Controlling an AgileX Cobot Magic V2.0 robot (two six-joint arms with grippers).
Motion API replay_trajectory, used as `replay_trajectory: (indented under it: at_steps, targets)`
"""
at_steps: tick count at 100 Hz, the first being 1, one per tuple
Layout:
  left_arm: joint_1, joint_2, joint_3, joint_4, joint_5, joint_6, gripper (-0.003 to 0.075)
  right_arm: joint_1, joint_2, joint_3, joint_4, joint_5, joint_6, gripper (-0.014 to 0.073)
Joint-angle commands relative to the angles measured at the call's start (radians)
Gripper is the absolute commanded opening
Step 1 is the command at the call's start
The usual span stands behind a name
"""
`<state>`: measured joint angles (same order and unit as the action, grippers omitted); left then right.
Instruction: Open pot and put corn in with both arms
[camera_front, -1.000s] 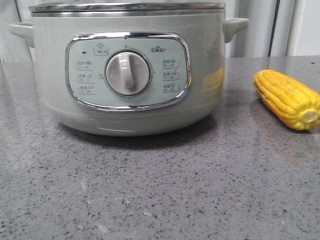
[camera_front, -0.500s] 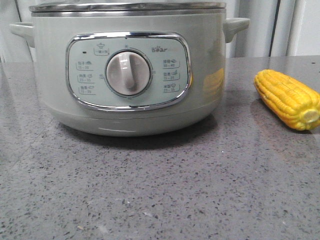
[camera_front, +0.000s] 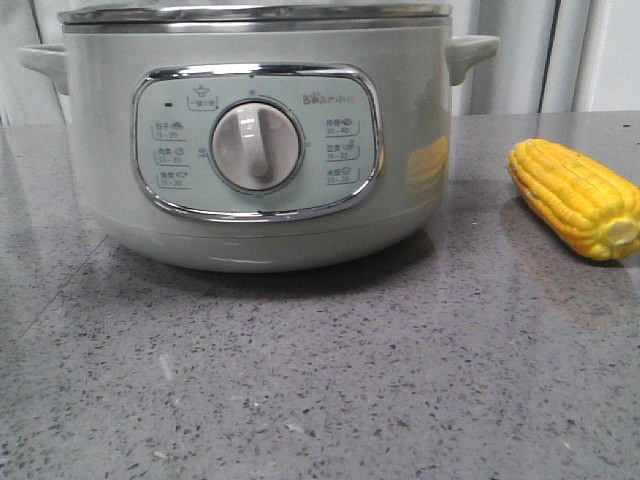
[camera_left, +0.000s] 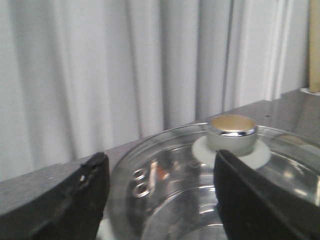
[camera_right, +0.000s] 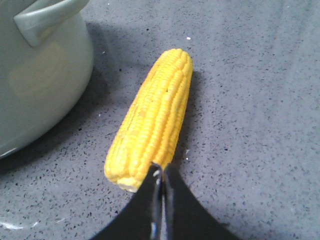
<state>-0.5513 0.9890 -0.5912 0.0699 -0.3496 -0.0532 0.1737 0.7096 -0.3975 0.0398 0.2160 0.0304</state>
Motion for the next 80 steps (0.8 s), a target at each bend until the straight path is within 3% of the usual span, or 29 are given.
replay_trajectory:
  at_steps: [1, 27, 80]
  targets:
    - [-0.053, 0.067, -0.077, 0.003, -0.109, -0.001, 0.0389, 0.003, 0.012, -0.042, -0.003, -0.072, -0.004, -0.0071]
    - [-0.115, 0.253, -0.219, 0.003, -0.107, -0.001, 0.0389, 0.003, 0.012, -0.042, -0.003, -0.072, -0.004, -0.0071]
    - [-0.12, 0.434, -0.362, -0.008, -0.1, -0.001, 0.0388, 0.003, 0.012, -0.042, -0.003, -0.07, -0.004, -0.0071]
